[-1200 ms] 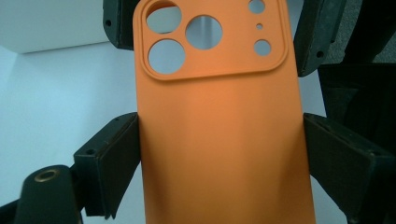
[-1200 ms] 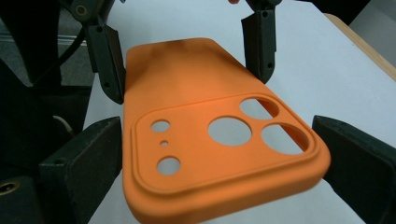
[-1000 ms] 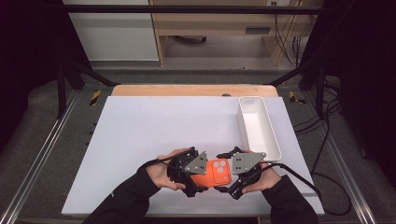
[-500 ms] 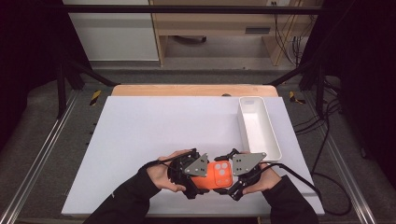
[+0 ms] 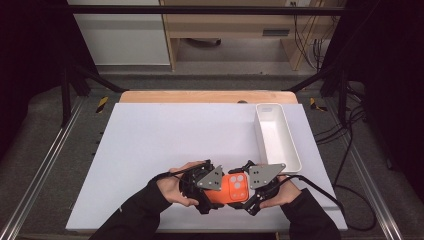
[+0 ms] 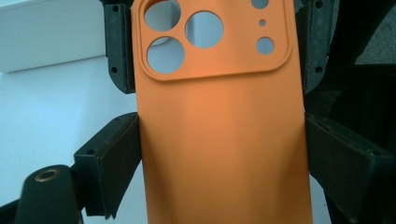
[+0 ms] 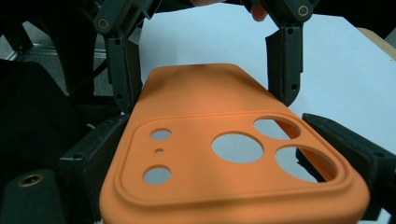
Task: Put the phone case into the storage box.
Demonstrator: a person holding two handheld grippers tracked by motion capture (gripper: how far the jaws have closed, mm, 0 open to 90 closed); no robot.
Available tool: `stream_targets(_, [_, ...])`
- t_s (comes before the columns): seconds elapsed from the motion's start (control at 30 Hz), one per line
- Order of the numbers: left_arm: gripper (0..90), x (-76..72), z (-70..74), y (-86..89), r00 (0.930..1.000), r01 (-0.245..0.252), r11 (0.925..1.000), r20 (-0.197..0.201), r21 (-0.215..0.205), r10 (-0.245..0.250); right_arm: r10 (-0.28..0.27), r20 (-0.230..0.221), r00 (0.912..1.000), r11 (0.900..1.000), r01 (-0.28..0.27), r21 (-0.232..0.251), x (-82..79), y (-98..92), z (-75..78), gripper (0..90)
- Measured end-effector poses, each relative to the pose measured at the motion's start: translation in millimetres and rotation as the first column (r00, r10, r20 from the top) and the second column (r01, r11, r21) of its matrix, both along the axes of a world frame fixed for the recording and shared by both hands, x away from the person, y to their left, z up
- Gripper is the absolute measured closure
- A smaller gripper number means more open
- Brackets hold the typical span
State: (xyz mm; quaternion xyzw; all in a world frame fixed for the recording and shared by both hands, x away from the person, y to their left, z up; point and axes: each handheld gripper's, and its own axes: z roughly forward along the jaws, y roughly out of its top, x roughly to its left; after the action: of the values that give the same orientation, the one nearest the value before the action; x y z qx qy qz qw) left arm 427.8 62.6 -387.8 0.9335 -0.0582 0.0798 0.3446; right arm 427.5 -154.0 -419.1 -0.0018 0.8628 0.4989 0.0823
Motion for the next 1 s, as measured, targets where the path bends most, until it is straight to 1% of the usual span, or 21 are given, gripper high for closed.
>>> stream_targets(0.57, [13.8, -0.4, -0.4, 0.1, 0.9999, 0.004, 1.0, -0.011, 0.008, -0.003, 0.011, -0.014, 0.9998, 1.0, -0.011, -0.002, -0.4, 0.4, -0.1, 13.3])
stream_targets(0.63, [13.8, -0.9, -0.5, -0.2, 0.9999, 0.009, 0.9999, -0.012, 0.005, -0.009, 0.013, -0.011, 0.9998, 1.0, -0.013, 0.001, -0.6, 0.6, -0.4, 12.8])
stream_targets(0.8, [13.8, -1.9, -2.1, -2.5, 0.9997, 0.021, 0.9996, -0.011, 0.018, -0.021, 0.026, -0.013, 0.9996, 1.0, -0.026, -0.004, -1.0, 1.4, -2.0, 11.4])
stream_targets(1.0, [13.9, -1.3, -2.1, -2.1, 0.9996, 0.024, 0.9994, -0.012, 0.024, -0.024, 0.036, -0.015, 0.9993, 0.999, -0.036, -0.003, -2.0, 1.4, -2.1, 14.8])
